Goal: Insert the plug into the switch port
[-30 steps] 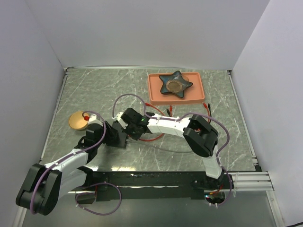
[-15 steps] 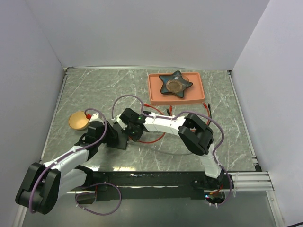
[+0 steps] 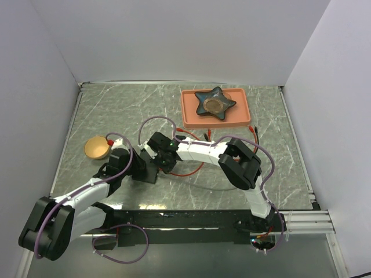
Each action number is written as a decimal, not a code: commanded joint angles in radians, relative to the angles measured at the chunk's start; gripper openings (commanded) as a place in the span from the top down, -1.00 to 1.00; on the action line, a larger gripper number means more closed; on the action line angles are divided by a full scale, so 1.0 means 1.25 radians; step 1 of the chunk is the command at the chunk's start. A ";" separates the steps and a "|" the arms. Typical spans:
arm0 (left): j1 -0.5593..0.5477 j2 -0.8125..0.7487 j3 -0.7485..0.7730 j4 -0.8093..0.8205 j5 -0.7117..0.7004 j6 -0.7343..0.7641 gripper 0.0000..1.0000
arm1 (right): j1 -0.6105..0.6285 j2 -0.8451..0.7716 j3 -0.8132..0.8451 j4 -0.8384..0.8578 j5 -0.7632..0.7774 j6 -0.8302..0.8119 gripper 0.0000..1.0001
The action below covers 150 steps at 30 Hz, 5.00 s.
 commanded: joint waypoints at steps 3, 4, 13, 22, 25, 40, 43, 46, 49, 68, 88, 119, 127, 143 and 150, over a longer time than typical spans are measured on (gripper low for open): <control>-0.068 0.023 0.031 0.033 0.267 -0.059 0.38 | 0.019 0.009 0.114 0.268 -0.107 0.006 1.00; -0.068 0.026 0.031 0.036 0.275 -0.059 0.48 | 0.020 0.013 0.120 0.271 -0.110 0.008 1.00; -0.080 0.048 0.035 0.037 0.296 -0.067 0.70 | 0.017 0.037 0.168 0.270 -0.134 0.023 1.00; -0.095 0.048 0.047 0.025 0.283 -0.077 0.74 | 0.017 0.060 0.225 0.249 -0.110 0.038 1.00; -0.095 0.043 0.048 0.013 0.271 -0.074 0.73 | 0.017 0.055 0.216 0.245 -0.102 0.038 1.00; -0.093 -0.033 0.117 -0.154 0.112 -0.061 -0.59 | 0.019 -0.043 0.000 0.270 -0.097 0.048 0.41; -0.091 -0.049 0.133 -0.195 0.083 -0.057 -0.70 | 0.019 -0.061 -0.025 0.251 -0.064 0.048 0.20; -0.088 -0.071 0.154 -0.245 0.058 -0.051 -0.79 | 0.020 -0.088 -0.046 0.224 -0.031 0.048 -0.07; -0.075 -0.094 0.172 -0.279 0.009 -0.048 -0.88 | 0.021 -0.110 -0.049 0.161 0.014 0.075 -0.21; -0.035 -0.390 0.189 -0.326 0.043 -0.038 -0.93 | -0.120 -0.509 -0.308 0.188 0.164 0.196 -0.99; -0.035 -0.482 0.183 -0.313 0.039 -0.052 -0.92 | -0.286 -0.622 -0.474 0.266 0.223 0.305 -0.91; -0.035 -0.538 0.208 -0.357 0.058 -0.043 -0.92 | -0.476 -0.129 -0.195 0.195 0.143 0.340 -0.03; -0.035 -0.511 0.197 -0.343 0.058 -0.036 -0.93 | -0.474 -0.076 -0.205 0.173 0.104 0.352 0.62; -0.035 -0.486 0.175 -0.294 0.077 -0.045 -0.92 | -0.399 -0.324 -0.257 0.161 0.170 0.279 1.00; -0.034 -0.477 0.172 -0.285 0.077 -0.051 -0.92 | -0.330 -0.451 -0.323 0.178 0.066 0.180 1.00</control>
